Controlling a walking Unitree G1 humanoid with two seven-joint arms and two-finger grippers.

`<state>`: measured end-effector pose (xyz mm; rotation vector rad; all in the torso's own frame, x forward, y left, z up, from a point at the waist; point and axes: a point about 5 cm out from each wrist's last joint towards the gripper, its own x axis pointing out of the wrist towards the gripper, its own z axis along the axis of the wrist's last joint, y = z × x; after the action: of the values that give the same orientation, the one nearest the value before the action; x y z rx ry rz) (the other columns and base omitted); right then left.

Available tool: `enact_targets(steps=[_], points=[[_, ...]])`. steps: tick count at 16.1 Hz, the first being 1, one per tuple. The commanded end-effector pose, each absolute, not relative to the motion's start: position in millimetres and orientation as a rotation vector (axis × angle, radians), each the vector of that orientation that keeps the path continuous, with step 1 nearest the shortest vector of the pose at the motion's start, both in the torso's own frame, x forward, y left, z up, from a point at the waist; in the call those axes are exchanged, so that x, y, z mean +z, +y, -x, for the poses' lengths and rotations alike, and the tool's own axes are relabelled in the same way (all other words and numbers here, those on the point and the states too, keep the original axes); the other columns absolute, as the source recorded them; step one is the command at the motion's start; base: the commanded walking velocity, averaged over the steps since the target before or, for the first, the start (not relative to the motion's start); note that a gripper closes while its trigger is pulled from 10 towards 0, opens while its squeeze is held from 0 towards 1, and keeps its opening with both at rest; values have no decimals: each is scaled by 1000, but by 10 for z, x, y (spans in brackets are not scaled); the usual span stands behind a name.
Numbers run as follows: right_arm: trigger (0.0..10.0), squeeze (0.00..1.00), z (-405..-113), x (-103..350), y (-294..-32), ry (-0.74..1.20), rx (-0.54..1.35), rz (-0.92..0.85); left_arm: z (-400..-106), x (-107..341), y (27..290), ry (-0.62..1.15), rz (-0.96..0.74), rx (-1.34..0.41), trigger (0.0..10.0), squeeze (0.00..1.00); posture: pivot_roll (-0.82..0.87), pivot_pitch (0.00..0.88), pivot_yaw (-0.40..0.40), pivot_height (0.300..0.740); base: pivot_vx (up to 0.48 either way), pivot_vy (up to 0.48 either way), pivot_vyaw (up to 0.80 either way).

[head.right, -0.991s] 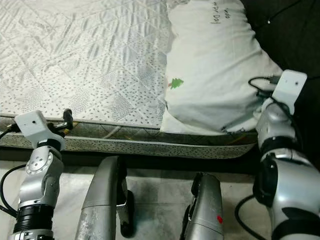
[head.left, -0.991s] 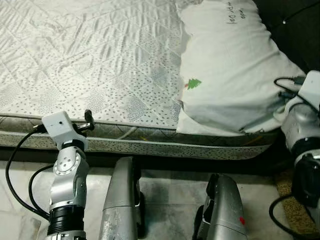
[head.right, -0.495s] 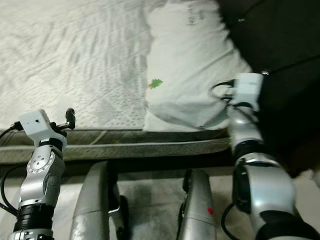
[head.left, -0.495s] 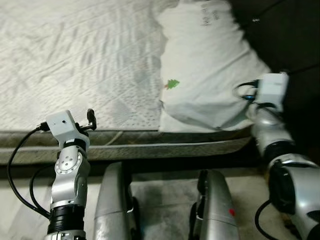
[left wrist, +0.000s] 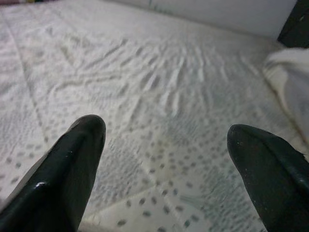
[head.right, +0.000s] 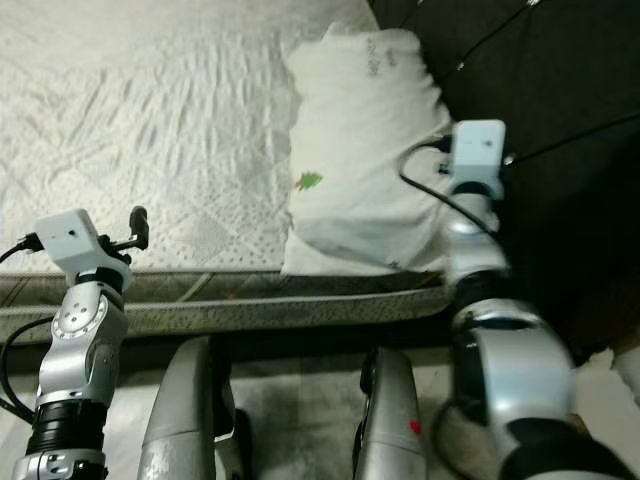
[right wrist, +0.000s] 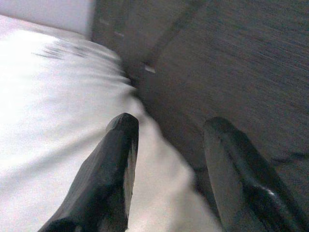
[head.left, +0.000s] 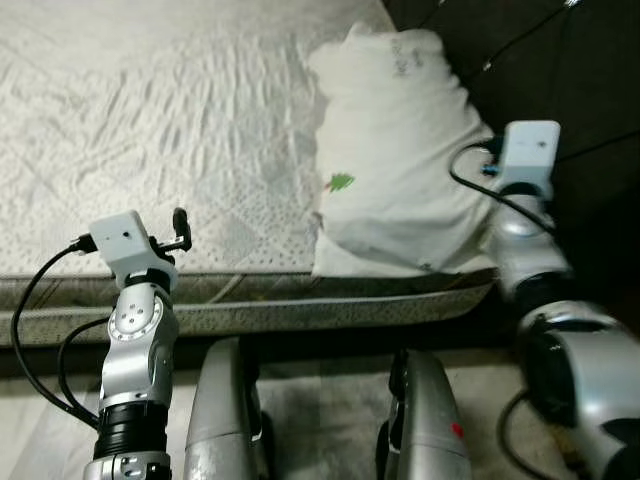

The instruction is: Clean up the room

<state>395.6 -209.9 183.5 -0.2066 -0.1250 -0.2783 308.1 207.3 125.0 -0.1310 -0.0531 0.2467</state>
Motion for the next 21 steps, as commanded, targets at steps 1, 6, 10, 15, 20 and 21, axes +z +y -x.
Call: enact_targets(steps=[1, 6, 10, 15, 20, 21], points=[[10000, 1000, -3940, 1757, -1989, -122, -232, 168, -3075, 1273, 2099, -74, 114, 251, 10000, 0, 103, 16, -18, 532, 0, 0, 0], [10000, 1000, -3729, 1395, -1198, -135, 49, 4, -3002, 1331, 2125, -131, 174, 259, 10000, 0, 99, 0, -36, 532, 0, 0, 0], [10000, 1000, -3725, 1486, -1130, -174, 123, -47, -2988, 1334, 2085, -144, 189, 246, 10000, 0, 95, 0, -33, 532, 0, 0, 0], [10000, 0, -3666, 1536, -1116, -208, 166, -40, -2943, 1315, 2050, -133, 189, 229, 10000, 0, 89, 0, -25, 571, 0, 0, 0], [10000, 0, -3658, 1570, -1304, -211, 149, -38, -3130, 1349, 1833, -127, 133, 159, 10000, 0, 29, 0, -22, 621, 0, 0, 0], [10000, 0, -3625, 1588, -1287, -216, 171, -48, -3135, 1353, 1805, -127, 135, 147, 10000, 0, 22, 0, -21, 636, 0, 0, 0]])
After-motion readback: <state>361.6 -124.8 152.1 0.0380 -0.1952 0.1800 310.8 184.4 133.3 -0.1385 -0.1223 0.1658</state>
